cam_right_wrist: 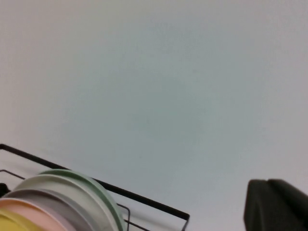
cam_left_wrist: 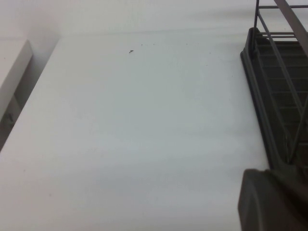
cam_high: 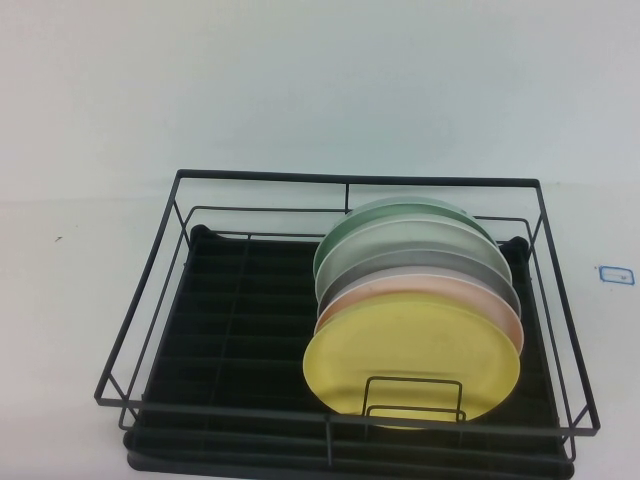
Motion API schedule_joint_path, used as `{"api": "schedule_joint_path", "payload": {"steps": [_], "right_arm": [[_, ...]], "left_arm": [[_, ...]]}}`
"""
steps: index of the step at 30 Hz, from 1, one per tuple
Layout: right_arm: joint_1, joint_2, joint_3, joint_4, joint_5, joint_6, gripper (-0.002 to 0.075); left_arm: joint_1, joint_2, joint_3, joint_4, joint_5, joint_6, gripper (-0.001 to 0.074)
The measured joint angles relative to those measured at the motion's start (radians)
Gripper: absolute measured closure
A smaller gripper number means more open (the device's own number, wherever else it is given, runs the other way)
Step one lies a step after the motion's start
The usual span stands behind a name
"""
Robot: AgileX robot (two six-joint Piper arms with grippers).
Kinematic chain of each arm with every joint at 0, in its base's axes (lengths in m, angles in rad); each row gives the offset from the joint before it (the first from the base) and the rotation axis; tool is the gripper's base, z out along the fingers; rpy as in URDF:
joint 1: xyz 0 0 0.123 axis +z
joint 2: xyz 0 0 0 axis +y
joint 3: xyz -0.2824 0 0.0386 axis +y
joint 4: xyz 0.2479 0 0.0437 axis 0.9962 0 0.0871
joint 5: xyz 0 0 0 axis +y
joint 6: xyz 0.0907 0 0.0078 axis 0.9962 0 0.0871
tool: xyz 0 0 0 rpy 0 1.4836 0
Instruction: Place plate on rack
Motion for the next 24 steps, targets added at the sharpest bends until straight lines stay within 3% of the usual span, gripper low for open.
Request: {"api": "schedule_joint_path", "payload": {"steps": [2,4,7,9,13,19,24], "right_arm": [[0.0,0.0,0.0,0.0,0.032,0.004,0.0728],[-0.014,-0.014,0.005,-0.08,0.054,0.128,0.0728],[-0.083,-0.052,0.031,-0.476,0.133,0.58,0.0728],[-0.161,-0.087,0.068,-0.809,0.219,0.971,0.0728],[-0.325,-0.16,0.2,-1.25,0.369,1.467,0.0728],[-0.52,-0.319,0.353,-1.505,0.512,1.657,0.0728],[-0.568,-0.331,0.358,-1.586,0.546,1.68,0.0728]], "left_arm": [[0.0,0.0,0.0,0.0,0.0,0.0,0.0734],[0.0,0.0,0.0,0.0,0.0,0.0,0.0734],[0.0,0.0,0.0,0.0,0.0,0.0,0.0734],[0.0,0.0,0.0,0.0,0.0,0.0,0.0734],[0.0,0.0,0.0,0.0,0.0,0.0,0.0734],[0.0,0.001,0.0,0.0,-0.003,0.0,0.0734],[0.0,0.001,0.0,-0.003,-0.003,0.0,0.0734]]}}
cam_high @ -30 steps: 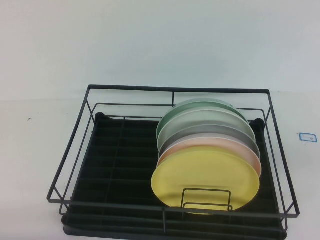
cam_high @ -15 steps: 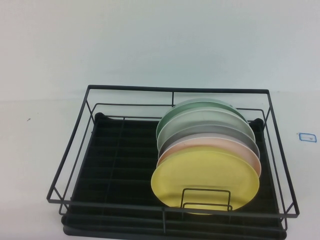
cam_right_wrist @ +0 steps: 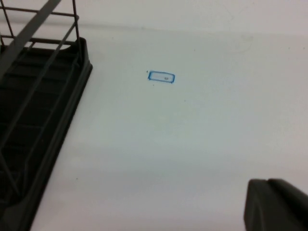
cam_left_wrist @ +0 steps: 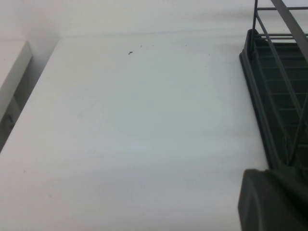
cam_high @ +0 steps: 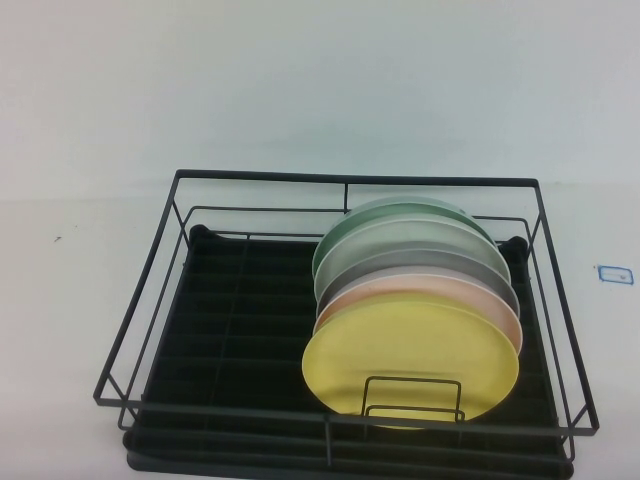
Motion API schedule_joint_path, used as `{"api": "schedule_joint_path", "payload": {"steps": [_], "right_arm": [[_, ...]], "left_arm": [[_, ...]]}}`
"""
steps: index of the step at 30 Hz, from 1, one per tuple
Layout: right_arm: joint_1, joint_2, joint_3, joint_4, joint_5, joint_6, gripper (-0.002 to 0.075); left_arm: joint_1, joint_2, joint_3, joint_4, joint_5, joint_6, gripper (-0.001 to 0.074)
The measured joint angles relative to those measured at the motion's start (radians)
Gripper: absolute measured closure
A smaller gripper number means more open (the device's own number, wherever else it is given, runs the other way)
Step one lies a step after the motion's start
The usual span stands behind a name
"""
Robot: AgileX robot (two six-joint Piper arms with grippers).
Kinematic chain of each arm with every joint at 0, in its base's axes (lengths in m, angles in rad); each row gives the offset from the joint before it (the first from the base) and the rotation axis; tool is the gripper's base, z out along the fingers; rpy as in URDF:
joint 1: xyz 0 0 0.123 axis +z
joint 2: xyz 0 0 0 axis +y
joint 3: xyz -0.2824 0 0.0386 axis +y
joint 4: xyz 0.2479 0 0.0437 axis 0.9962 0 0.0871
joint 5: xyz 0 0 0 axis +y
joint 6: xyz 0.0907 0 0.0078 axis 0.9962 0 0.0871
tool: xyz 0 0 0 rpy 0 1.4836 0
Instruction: Place plate on rack
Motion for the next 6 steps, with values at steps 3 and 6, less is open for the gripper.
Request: {"api": "schedule_joint_path", "payload": {"steps": [3,6], "right_arm": [[0.0,0.0,0.0,-0.009,0.0,0.002,0.0728],[0.0,0.0,0.0,-0.011,-0.006,0.004,0.0728]], "left_arm": [[0.0,0.0,0.0,0.0,0.0,0.0,0.0734],[0.0,0.0,0.0,0.0,0.0,0.0,0.0734]]}}
